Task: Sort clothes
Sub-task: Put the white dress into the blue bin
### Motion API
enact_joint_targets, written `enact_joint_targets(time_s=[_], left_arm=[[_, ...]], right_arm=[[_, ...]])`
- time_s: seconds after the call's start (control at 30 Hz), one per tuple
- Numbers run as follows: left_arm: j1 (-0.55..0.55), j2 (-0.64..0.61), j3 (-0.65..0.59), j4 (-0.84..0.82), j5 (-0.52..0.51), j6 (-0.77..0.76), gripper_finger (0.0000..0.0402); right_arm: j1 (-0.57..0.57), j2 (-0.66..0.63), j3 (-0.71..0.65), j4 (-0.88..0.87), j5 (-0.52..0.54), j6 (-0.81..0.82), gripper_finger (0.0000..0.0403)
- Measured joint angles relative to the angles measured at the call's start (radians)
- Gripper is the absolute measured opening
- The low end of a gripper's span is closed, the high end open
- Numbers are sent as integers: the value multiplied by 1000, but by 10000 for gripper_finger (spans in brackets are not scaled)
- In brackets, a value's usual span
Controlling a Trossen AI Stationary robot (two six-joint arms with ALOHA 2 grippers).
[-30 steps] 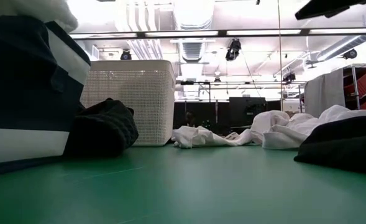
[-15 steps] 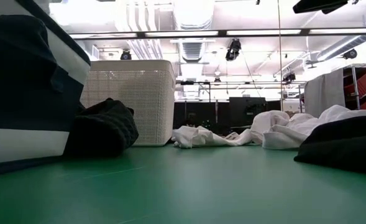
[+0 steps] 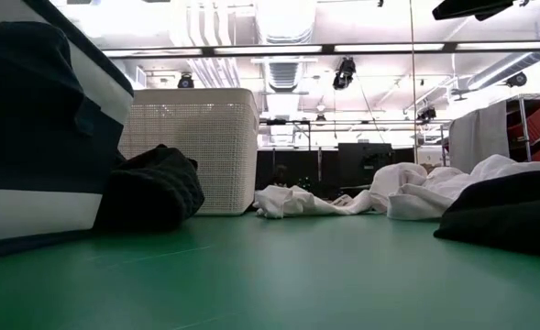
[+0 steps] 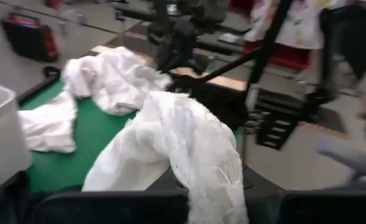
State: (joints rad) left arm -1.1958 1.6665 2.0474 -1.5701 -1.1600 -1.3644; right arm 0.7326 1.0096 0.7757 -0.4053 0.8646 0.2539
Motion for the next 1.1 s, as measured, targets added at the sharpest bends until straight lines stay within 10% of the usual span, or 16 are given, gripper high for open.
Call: enact_joint_targets(time_s=[0.13,0.7,1.1], left_arm=[[86,-2,-106,0,89,-12,0],[177,-9,-364,0,1043,-227,0],[225,-10,-503,39,1122,-272,0]], right_arm=[[0,0,0,0,0,-1,43],[0,0,0,-1,0,-2,44],[0,0,0,-1,0,7,43]])
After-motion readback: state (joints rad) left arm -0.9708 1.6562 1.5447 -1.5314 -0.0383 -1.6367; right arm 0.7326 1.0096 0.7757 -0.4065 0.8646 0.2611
